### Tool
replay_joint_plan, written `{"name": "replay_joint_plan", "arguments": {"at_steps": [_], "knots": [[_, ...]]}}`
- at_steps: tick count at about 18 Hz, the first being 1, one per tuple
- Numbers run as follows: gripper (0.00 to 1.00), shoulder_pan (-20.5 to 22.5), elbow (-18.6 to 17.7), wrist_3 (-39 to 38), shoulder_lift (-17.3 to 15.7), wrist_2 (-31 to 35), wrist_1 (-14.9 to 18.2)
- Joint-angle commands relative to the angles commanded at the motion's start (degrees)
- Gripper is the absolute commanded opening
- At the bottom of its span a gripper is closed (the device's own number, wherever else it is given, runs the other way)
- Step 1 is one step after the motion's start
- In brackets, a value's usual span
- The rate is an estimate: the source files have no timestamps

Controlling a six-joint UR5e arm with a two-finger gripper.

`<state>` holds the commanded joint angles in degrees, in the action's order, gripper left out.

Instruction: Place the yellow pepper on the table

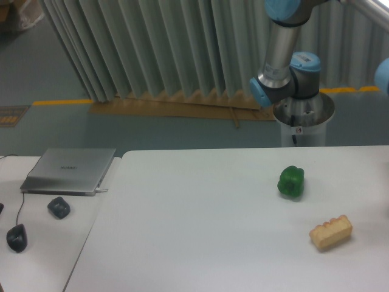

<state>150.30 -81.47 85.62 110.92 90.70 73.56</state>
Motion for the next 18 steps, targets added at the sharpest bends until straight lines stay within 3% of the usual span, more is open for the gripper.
{"name": "replay_joint_plan", "arguments": {"at_steps": [5, 15, 18], "knots": [[0.44, -3.1, -0.7, -3.9, 0.3, 0.1, -1.5], [0.44, -3.0, -1.1, -3.4, 4.2, 2.1, -8.3], [0.44, -3.0, -0.8, -3.4, 4.7, 3.3, -8.5]]}}
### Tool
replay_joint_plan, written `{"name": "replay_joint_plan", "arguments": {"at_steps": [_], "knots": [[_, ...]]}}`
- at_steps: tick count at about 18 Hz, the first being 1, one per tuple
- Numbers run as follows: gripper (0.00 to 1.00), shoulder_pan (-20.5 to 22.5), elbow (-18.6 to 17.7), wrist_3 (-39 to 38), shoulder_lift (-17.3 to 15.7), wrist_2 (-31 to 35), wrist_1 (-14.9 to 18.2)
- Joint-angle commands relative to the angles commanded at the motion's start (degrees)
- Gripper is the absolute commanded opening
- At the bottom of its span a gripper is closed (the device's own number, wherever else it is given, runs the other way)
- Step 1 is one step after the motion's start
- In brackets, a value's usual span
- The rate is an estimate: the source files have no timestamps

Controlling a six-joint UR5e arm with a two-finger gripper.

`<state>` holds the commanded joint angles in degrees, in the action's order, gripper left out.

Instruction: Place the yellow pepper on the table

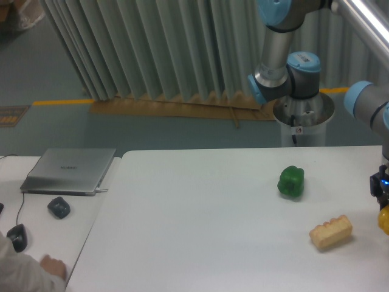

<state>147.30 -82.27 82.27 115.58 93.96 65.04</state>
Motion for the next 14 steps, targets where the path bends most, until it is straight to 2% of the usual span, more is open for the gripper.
{"name": "replay_joint_plan", "arguments": {"at_steps": [3, 14], "knots": [[0.45, 0.0, -0.2, 0.0, 1.2, 0.0, -2.5], [0.5, -0.1, -0.6, 0.0, 1.3, 0.4, -3.1]]}}
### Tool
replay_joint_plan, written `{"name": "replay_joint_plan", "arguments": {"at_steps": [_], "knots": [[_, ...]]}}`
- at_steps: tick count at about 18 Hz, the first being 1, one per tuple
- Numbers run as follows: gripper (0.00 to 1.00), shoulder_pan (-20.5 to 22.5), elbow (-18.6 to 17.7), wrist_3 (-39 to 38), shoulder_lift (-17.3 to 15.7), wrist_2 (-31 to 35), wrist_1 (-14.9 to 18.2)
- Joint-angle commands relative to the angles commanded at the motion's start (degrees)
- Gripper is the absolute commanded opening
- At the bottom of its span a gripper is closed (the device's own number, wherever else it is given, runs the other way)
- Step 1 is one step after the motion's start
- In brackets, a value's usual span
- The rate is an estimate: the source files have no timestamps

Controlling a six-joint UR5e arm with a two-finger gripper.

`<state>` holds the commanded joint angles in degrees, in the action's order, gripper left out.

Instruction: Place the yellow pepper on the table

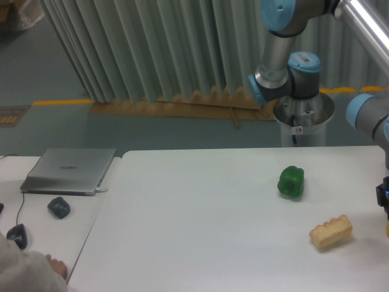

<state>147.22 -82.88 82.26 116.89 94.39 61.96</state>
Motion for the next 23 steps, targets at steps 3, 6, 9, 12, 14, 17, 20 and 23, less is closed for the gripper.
{"name": "replay_joint_plan", "arguments": {"at_steps": [3, 6, 9, 12, 14, 17, 20, 23], "knots": [[0.52, 0.0, -0.1, 0.0, 1.2, 0.0, -2.2], [0.52, 0.0, 0.0, 0.3, 1.1, 0.2, -2.1], [0.53, 0.0, -0.1, 0.3, 1.0, 1.8, -2.1], [0.57, 0.0, -0.2, 0.3, 1.1, 2.1, -2.2], [0.6, 0.0, -0.3, 0.2, 1.2, 2.2, -2.2], [1.0, 0.0, -0.2, 0.5, 1.1, 2.2, -2.3], [1.0, 0.0, -0.3, 0.5, 1.1, 2.2, -2.3], [1.0, -0.1, -0.3, 0.5, 1.1, 2.2, -2.3]]}}
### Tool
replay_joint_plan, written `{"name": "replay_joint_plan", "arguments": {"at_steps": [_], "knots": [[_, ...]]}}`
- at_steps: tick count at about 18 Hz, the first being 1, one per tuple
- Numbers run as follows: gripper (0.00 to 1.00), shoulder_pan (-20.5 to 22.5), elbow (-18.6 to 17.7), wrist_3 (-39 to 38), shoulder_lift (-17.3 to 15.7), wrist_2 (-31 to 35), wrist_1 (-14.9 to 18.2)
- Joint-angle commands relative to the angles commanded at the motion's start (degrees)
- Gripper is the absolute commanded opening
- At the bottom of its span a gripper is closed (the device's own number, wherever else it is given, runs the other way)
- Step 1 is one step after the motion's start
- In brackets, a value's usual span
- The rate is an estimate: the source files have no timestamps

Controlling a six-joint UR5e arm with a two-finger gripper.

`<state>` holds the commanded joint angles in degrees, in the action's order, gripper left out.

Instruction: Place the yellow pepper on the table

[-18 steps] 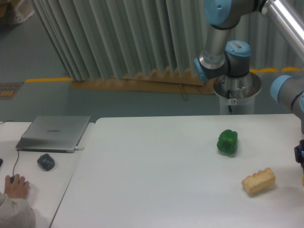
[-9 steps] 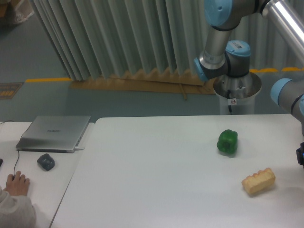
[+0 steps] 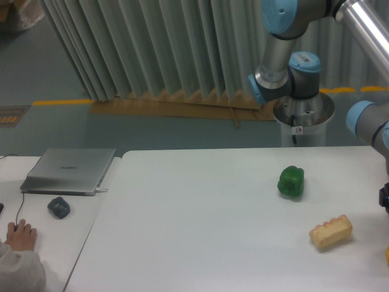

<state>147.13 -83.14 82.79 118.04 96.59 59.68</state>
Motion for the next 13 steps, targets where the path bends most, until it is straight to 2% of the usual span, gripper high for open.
{"name": "replay_joint_plan", "arguments": {"at_steps": [6, 9, 12, 13], "knots": [[1.0, -0.5, -0.5, 0.2, -1.9, 0.2, 0.6], [1.0, -1.0, -2.4, 0.2, -3.9, 0.4, 0.9], [1.0, -1.4, -3.2, 0.3, -4.3, 2.5, 1.1], [1.0, -1.7, -3.7, 0.3, -5.8, 2.4, 1.1]]}}
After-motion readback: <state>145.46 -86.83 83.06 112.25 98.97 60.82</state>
